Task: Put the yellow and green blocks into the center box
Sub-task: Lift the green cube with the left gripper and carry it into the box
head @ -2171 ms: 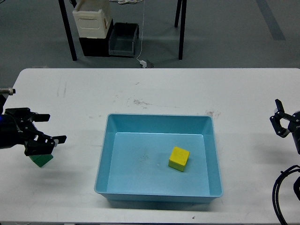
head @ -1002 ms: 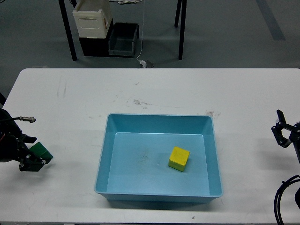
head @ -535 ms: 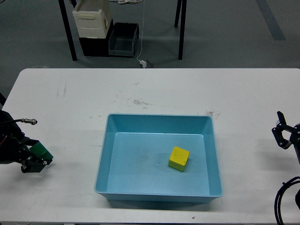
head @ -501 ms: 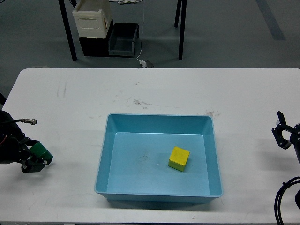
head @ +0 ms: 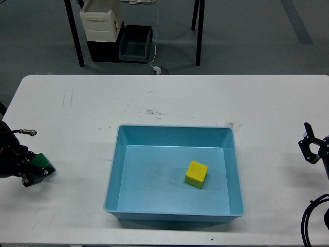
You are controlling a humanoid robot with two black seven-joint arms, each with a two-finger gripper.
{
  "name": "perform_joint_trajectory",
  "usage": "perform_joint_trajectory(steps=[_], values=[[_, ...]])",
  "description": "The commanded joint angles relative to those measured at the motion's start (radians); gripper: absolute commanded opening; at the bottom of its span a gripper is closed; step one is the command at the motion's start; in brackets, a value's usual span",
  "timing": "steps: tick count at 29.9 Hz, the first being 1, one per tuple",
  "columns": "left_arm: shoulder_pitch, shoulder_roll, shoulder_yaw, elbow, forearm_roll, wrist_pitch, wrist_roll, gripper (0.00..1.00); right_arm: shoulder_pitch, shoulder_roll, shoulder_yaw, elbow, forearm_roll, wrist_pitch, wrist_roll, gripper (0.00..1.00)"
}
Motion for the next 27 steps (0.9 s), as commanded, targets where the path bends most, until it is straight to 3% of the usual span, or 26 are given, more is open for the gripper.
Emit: perform_joint_trajectory(steps=[1, 5, 10, 14, 20, 27], values=[[-0.131, 0.024, -0.020, -0.015, -0.163, 0.010, 0.000, 0.24, -0.002, 0.000, 0.000, 0.002, 0.000, 0.000, 0.000, 1.00], [-0.205, 0.049, -0.015, -0.050, -0.343, 0.008, 0.000, 0.24, -0.005, 0.000, -0.002, 0.002, 0.002, 0.000, 0.000, 1.00], [-0.257, 0.089, -0.012, -0.252, -0.351, -0.021, 0.000, 0.24, -0.010, 0.000, -0.002, 0.002, 0.000, 0.000, 0.000, 1.00], [-0.300, 0.070, -0.012, -0.381, -0.348, -0.099, 0.000, 0.24, -0.010, 0.000, 0.000, 0.002, 0.000, 0.000, 0.000, 1.00], [-0.374, -0.114, -0.007, -0.426, -0.224, -0.293, 0.000, 0.24, -0.021, 0.002, -0.006, 0.000, 0.000, 0.000, 0.000, 1.00], [-0.396, -0.324, 0.078, -0.404, -0.026, -0.293, 0.000, 0.26, -0.021, 0.022, -0.006, 0.000, 0.000, 0.000, 0.000, 1.00]])
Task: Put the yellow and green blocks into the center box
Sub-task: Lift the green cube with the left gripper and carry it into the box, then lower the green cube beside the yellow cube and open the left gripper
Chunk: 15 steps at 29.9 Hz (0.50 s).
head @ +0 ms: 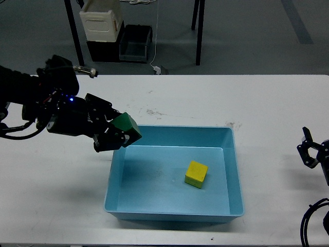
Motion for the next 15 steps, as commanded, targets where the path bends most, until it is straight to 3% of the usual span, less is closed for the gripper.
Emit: perform_joint_trajectory(steps=[1, 7, 13, 15], values=[[-0.025, -0.098, 0.088, 0.034, 0.093, -0.001, 0.000, 0.26, 0.002, 0.005, 0.006, -0.001, 0.000, 0.002, 0.000, 1.00], [-0.019, -0.224, 0.160, 0.161, 0.152, -0.001, 0.000, 0.26, 0.002, 0.006, 0.003, -0.001, 0.000, 0.000, 0.000, 1.00], [-0.019, -0.236, 0.246, 0.216, 0.152, -0.001, 0.000, 0.30, 0.003, 0.008, 0.002, -0.001, 0.000, 0.002, 0.000, 1.00], [-0.017, -0.236, 0.247, 0.216, 0.152, -0.001, 0.000, 0.39, 0.003, 0.008, 0.002, -0.001, 0.000, 0.002, 0.000, 1.00]])
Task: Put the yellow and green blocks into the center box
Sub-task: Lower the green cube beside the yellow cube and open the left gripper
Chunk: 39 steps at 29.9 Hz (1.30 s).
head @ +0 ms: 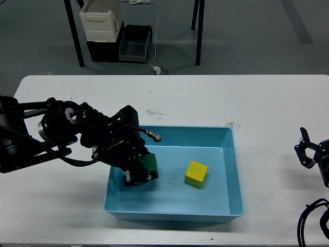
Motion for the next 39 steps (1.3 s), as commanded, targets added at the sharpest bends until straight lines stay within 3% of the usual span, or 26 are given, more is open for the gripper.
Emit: perform_joint_trajectory(steps=[1, 4, 8, 12, 19, 21, 25, 27, 31, 35, 39], values=[[0.001, -0.001, 0.010, 0.008, 0.000, 0.000, 0.000, 0.48, 0.000, 0.000, 0.000, 0.000, 0.000, 0.001, 0.000, 1.00], [0.001, -0.006, 0.009, 0.010, 0.000, 0.000, 0.000, 0.68, 0.000, 0.000, -0.002, 0.000, 0.000, 0.001, 0.000, 1.00], [0.002, -0.024, 0.001, 0.013, 0.000, 0.000, 0.000, 0.78, 0.000, 0.000, -0.002, 0.008, 0.002, 0.001, 0.000, 1.00], [0.022, -0.040, -0.006, 0.027, -0.083, 0.000, 0.000, 0.96, -0.001, 0.000, 0.000, 0.032, 0.000, 0.001, 0.000, 1.00], [0.025, -0.038, -0.013, 0.030, -0.119, 0.000, 0.000, 0.93, -0.001, 0.000, -0.003, 0.037, 0.000, 0.001, 0.000, 1.00], [0.025, -0.038, -0.011, 0.030, -0.111, 0.000, 0.000, 0.80, -0.001, 0.000, -0.003, 0.037, 0.000, 0.001, 0.000, 1.00], [0.022, -0.035, -0.006, 0.033, -0.019, 0.000, 0.000, 0.43, -0.001, -0.001, -0.005, 0.037, 0.000, 0.001, 0.000, 1.00], [0.021, -0.034, -0.006, 0.033, 0.000, 0.000, 0.000, 0.39, -0.001, 0.000, -0.006, 0.037, 0.000, 0.001, 0.000, 1.00], [0.024, -0.038, -0.006, 0.033, 0.000, 0.000, 0.000, 0.41, -0.001, 0.000, -0.011, 0.037, 0.000, 0.001, 0.000, 1.00], [0.024, -0.038, -0.013, 0.040, 0.000, 0.000, 0.000, 0.72, -0.001, 0.000, -0.011, 0.037, 0.000, 0.001, 0.000, 1.00], [0.024, -0.040, -0.016, 0.046, 0.000, 0.000, 0.000, 0.80, 0.000, 0.000, -0.012, 0.037, 0.000, 0.001, 0.000, 1.00]])
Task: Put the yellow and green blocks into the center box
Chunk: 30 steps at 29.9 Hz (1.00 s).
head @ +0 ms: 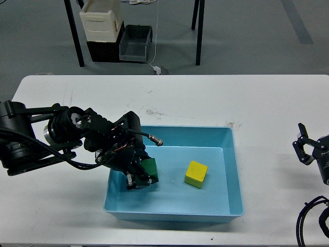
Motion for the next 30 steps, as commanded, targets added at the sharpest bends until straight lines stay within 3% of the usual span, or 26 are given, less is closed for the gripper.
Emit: perform_joint_trajectory(steps=[1, 8, 10, 13, 19, 23, 27, 30], values=[[0.000, -0.003, -0.007, 0.007, 0.000, 0.000, 0.000, 0.80, 0.002, 0.000, -0.003, 0.000, 0.000, 0.000, 0.000, 1.00], [0.009, -0.006, -0.035, 0.005, 0.000, 0.000, 0.000, 0.82, 0.003, 0.002, -0.003, 0.005, 0.000, 0.002, 0.000, 1.00], [0.009, -0.003, -0.088, 0.005, -0.006, 0.000, 0.000, 0.86, 0.005, 0.002, -0.003, 0.005, 0.000, 0.002, 0.000, 1.00], [0.034, 0.010, -0.193, -0.001, -0.173, 0.000, 0.000, 0.98, 0.014, 0.002, -0.004, 0.005, 0.000, 0.002, -0.001, 1.00], [0.115, 0.054, -0.366, -0.012, -0.701, 0.000, 0.000, 0.99, 0.015, 0.002, -0.026, 0.005, 0.000, 0.002, -0.001, 1.00], [0.224, 0.066, -0.521, -0.010, -1.029, 0.000, 0.000, 0.99, 0.012, -0.003, -0.020, 0.034, 0.002, 0.011, -0.012, 1.00], [0.425, 0.068, -0.726, -0.012, -1.360, 0.002, 0.000, 1.00, 0.034, 0.003, -0.029, 0.046, 0.076, 0.035, -0.021, 1.00], [0.540, 0.062, -0.829, -0.013, -1.483, 0.086, 0.000, 1.00, 0.086, 0.003, -0.032, 0.042, 0.187, 0.034, -0.066, 1.00]])
